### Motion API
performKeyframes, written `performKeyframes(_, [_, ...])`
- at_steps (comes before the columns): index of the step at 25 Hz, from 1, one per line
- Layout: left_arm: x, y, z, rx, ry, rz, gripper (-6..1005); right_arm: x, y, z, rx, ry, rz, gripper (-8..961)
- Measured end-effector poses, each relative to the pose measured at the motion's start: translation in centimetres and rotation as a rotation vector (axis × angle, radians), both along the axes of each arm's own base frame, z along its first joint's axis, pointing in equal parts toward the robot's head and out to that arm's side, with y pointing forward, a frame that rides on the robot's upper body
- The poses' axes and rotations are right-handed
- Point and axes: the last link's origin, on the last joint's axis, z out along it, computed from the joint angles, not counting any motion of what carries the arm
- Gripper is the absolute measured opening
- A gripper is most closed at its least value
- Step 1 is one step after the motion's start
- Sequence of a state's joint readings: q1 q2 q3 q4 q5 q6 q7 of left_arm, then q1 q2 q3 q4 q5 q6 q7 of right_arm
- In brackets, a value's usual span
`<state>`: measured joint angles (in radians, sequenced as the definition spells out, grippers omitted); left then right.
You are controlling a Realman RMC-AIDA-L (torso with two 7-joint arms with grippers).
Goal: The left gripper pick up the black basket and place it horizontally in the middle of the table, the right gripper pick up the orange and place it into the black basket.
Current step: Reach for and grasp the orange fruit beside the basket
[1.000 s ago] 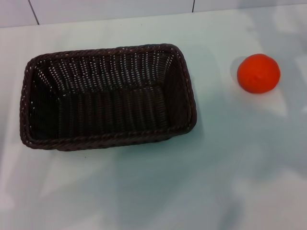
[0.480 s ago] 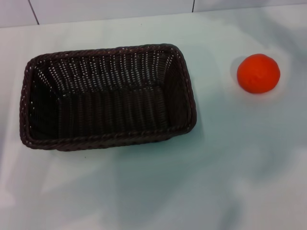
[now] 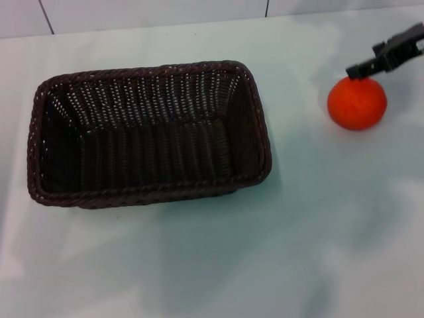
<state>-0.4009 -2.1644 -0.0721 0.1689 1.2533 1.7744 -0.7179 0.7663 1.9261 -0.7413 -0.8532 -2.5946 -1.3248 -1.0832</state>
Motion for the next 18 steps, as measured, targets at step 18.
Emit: performKeyframes(18, [0.5, 0.6, -0.2, -0.005, -0.011, -0.017, 829, 1.8, -0.7, -3.2, -0.088, -0.057, -0.032, 814])
